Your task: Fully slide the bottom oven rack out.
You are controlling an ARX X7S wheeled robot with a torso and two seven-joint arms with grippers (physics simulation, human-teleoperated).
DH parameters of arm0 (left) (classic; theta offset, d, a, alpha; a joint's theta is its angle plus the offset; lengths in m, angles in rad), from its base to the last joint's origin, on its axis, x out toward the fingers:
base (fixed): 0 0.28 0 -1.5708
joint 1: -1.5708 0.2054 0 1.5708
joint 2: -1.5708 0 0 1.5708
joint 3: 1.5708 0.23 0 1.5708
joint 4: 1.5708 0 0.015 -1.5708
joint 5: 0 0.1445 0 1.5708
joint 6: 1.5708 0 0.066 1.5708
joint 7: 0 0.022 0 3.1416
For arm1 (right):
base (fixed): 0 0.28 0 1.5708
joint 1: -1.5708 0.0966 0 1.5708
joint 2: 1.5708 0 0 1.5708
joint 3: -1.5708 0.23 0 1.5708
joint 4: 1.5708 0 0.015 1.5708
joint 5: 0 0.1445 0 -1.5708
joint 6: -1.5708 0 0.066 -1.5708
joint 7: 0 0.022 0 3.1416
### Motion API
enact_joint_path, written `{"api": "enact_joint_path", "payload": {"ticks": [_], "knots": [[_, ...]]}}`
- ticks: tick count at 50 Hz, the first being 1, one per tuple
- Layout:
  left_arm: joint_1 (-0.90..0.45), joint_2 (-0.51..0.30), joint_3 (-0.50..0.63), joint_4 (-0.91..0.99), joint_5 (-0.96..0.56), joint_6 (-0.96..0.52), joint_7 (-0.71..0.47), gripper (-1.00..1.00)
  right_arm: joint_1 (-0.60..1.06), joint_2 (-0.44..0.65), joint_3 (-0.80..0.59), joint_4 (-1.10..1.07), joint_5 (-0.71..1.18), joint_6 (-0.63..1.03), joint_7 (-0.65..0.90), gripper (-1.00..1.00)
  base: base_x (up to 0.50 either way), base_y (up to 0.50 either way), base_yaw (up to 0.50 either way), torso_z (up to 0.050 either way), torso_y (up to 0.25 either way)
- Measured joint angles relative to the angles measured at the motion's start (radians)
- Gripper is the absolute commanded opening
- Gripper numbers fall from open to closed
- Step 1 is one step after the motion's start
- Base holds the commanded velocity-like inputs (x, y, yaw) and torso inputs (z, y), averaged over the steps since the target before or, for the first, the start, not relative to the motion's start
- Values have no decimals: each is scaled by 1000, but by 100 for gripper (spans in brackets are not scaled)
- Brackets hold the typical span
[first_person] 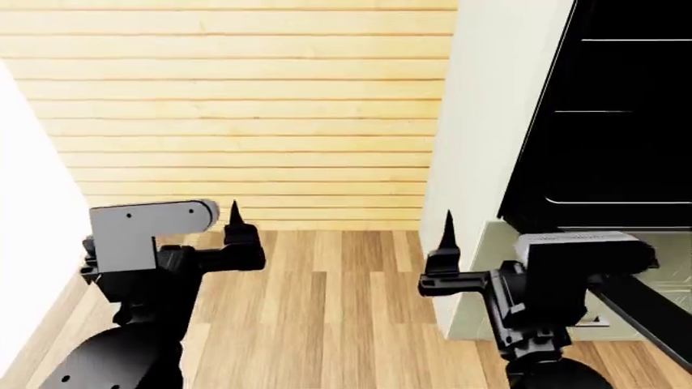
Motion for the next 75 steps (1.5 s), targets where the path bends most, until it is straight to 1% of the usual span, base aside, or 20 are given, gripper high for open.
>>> {"api": "enact_joint_path", "payload": {"ticks": [3,6,9,12,14,17,22,29,33,43,56,75], "knots": [[-112,-55,-31,-6,-207,-96,-182,100,89,16,9,-85,22,142,3,100,0,0,0,50,0],[-224,-113,-33,-31,-476,-154,-421,100,186,44,31,-149,108,273,50,100,0,0,0,50,0],[-334,-169,-13,-62,-765,-180,-635,100,296,81,79,-195,280,400,155,100,0,0,0,50,0],[-430,-229,24,-84,-1001,-175,-810,100,399,123,122,-214,486,497,290,100,0,0,0,50,0],[-487,-272,55,-95,-1128,-159,-901,100,465,153,143,-215,632,546,394,100,0,0,0,50,0],[-568,-337,104,-109,-1280,-127,-1007,100,559,201,160,-203,839,601,548,100,0,0,0,50,0],[-695,-428,175,-136,-1457,-79,-1122,100,704,278,151,-162,1120,654,764,100,0,0,0,50,0],[-832,-515,244,-175,-1598,-36,-1204,100,875,360,99,-93,1375,685,973,100,0,0,0,50,0],[-883,-548,272,-189,-1649,-14,-1230,100,932,397,80,-69,1463,689,1041,100,0,-62,0,50,0],[-960,-594,314,-224,-1711,44,-1260,100,1037,489,24,-6,1630,671,1179,100,-16,-497,0,43,0],[-999,-630,347,-248,-1743,101,-1269,100,1089,561,-22,39,1711,645,1258,100,-18,-500,0,0,0],[-1033,-664,390,-263,-1742,134,-1258,100,1137,619,-67,75,1735,627,1271,100,-17,-500,0,0,0]]}}
